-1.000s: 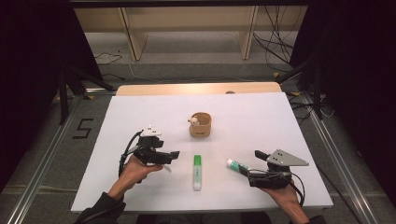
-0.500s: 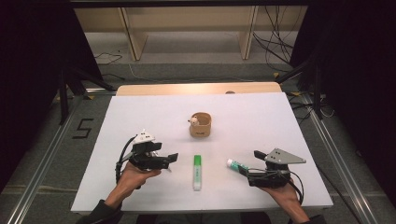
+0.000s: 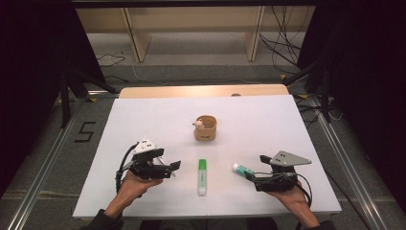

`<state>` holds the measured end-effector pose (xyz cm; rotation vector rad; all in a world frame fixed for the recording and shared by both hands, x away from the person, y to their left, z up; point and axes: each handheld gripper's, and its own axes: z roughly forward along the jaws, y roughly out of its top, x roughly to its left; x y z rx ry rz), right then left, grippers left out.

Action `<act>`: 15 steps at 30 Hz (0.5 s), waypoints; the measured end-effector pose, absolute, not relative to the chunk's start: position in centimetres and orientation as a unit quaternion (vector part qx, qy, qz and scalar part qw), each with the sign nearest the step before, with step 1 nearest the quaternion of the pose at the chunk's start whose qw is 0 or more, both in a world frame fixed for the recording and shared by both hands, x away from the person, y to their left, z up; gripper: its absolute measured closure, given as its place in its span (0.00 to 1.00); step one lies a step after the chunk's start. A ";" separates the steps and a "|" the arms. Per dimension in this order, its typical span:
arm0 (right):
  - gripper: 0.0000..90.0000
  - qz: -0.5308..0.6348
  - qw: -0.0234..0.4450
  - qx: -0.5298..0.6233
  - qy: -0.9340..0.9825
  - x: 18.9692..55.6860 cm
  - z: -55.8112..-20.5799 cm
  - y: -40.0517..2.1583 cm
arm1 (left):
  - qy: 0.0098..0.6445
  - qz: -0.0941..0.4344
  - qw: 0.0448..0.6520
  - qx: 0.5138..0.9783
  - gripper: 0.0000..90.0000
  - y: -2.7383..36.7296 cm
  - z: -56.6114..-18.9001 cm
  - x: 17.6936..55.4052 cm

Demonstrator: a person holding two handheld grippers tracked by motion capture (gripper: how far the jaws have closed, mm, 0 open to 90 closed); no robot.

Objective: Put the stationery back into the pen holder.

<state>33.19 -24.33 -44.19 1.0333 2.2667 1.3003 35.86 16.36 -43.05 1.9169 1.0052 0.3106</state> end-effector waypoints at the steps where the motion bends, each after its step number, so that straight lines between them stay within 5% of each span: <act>1: 0.19 0.450 0.163 0.362 0.800 33.3 -44.2 -24.3 | 0.409 0.127 0.459 0.779 0.18 16.4 -43.1 35.9; 15: 0.20 0.352 0.126 0.331 0.866 35.7 -44.0 -24.3 | 0.407 0.129 0.455 0.781 0.18 16.7 -43.2 35.8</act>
